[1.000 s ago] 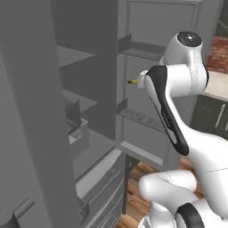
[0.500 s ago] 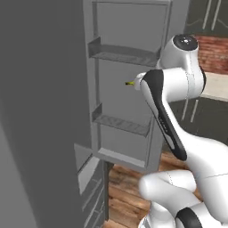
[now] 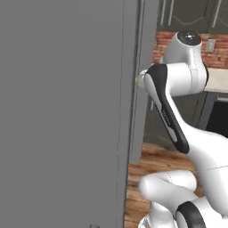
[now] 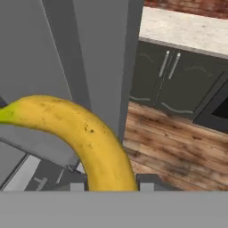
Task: Pick the banana and apple from the fridge and place them inside the tupperware on the counter.
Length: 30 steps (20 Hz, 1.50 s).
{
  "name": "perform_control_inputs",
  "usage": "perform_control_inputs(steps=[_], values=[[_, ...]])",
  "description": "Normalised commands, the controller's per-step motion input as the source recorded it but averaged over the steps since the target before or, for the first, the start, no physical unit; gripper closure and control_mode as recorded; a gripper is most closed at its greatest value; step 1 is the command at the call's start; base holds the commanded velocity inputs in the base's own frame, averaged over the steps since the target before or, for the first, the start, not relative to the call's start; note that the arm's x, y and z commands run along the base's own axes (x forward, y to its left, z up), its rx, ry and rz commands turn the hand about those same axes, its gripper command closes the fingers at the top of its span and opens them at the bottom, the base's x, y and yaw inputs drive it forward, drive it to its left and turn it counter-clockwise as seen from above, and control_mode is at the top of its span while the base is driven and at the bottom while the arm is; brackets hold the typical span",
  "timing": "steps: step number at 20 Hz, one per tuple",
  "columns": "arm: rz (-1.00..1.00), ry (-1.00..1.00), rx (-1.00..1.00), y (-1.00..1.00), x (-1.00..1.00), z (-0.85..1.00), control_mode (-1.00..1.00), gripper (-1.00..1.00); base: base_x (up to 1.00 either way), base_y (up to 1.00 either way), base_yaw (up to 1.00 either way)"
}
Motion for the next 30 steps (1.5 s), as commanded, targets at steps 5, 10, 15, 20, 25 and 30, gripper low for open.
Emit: perform_control_inputs(steps=[5, 10, 15, 20, 25, 30], values=[[0.0, 0.0, 0.0, 0.0, 0.0, 0.0, 1.0, 1.0, -0.99, -0.08, -0.51], [0.0, 0.0, 0.0, 0.0, 0.0, 0.0, 1.0, 1.0, -0.44, -0.46, -0.56], [0.0, 0.0, 0.0, 0.0, 0.0, 0.0, 1.0, 1.0, 0.06, -0.33, -0.49], [0.0, 0.0, 0.0, 0.0, 0.0, 0.0, 1.0, 1.0, 0.66, 0.08, -0.27], [0.0, 0.0, 0.0, 0.0, 0.0, 0.0, 1.0, 1.0, 0.99, 0.17, -0.03], [0.0, 0.0, 0.0, 0.0, 0.0, 0.0, 1.0, 1.0, 1.0, 0.25, 0.03]])
